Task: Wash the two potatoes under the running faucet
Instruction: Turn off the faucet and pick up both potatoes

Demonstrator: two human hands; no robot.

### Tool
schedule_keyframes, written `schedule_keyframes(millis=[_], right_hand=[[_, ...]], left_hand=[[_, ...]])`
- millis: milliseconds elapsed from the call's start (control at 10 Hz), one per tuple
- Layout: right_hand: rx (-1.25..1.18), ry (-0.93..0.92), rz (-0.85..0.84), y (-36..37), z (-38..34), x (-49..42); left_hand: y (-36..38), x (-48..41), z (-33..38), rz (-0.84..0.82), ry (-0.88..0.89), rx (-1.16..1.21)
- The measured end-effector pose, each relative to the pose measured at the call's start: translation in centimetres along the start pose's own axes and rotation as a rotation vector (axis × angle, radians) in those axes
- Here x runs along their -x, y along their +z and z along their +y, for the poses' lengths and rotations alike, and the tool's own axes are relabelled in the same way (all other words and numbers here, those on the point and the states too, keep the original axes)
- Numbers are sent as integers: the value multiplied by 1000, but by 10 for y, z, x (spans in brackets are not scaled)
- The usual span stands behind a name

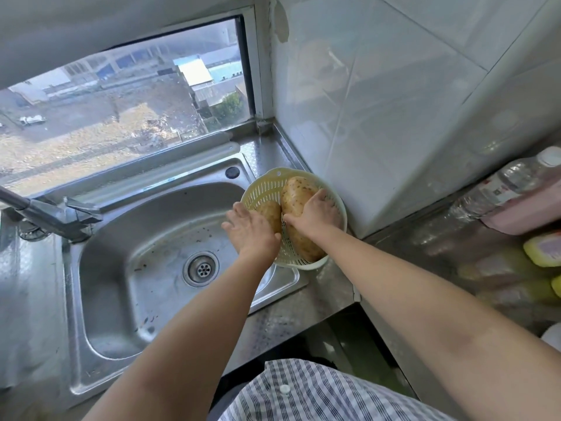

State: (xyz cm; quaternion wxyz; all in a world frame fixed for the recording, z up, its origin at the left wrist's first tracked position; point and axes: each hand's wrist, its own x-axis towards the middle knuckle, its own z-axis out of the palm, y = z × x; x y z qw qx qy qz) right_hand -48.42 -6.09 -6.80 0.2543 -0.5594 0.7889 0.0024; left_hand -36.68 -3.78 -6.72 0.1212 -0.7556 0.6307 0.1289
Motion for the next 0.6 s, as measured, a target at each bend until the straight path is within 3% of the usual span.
schedule_keyframes(millis=[200,500,600], right_hand=[[-5,-13,-8,0,1,5],[-13,-120,109,-7,7,16],[-93,-197,225,-17,4,20]], left_hand=[[-5,1,-4,-19,-7,119],[-12,13,-21,253,90,352],[-19,13,-33,326,57,439]])
